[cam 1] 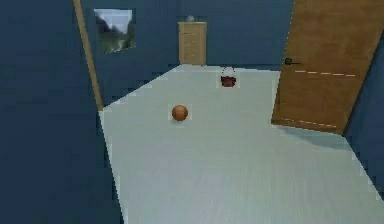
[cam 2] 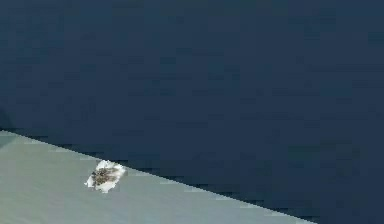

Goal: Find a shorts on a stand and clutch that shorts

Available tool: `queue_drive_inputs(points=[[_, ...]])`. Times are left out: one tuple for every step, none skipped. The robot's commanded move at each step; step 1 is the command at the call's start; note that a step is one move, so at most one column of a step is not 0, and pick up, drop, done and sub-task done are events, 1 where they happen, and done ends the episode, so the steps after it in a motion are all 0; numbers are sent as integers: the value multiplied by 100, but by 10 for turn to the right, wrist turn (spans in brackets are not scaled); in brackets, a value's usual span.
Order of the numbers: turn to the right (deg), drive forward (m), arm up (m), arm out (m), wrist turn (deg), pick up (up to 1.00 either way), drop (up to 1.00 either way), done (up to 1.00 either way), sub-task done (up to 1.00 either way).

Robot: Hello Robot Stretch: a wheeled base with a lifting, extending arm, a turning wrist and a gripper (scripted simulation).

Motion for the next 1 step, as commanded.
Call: queue_drive_inputs(points=[[0, 90, 0, 0, 0, 0, 0, 0, 0]])
